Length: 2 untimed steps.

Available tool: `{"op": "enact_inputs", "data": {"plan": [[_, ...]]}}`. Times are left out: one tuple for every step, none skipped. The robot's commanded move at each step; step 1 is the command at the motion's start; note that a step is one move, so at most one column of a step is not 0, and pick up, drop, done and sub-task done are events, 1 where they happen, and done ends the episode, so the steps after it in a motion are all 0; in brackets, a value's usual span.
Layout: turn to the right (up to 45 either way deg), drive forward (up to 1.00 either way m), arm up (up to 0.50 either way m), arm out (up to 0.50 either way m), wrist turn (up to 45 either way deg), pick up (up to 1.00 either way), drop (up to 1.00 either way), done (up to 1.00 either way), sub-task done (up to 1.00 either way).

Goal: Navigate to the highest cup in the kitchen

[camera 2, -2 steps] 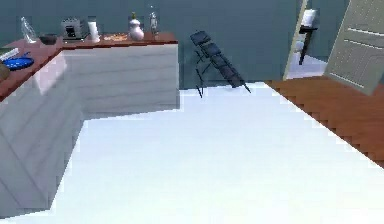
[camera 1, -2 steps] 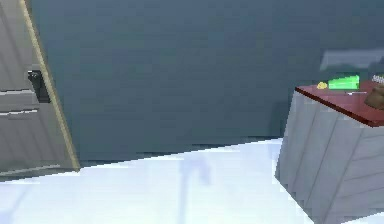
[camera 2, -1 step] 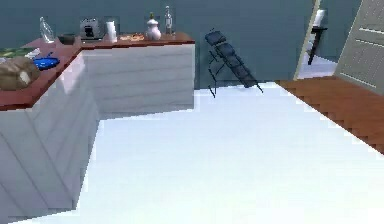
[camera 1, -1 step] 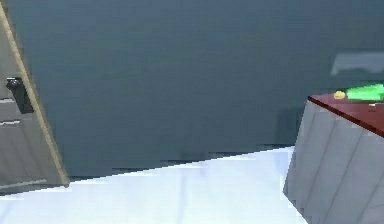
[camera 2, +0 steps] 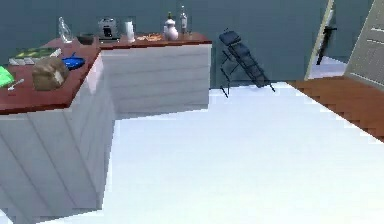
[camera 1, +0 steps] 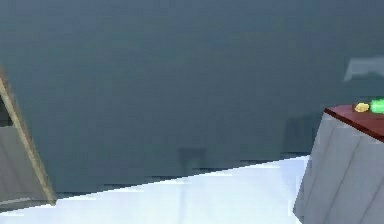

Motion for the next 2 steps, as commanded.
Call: {"op": "enact_inputs", "data": {"plan": [[18.0,0.0,0.0,0.0,0.0,0.0,0.0,0.0,0.0],[0.0,0.95,0.0,0.0,0.0,0.0,0.0,0.0,0.0]]}}
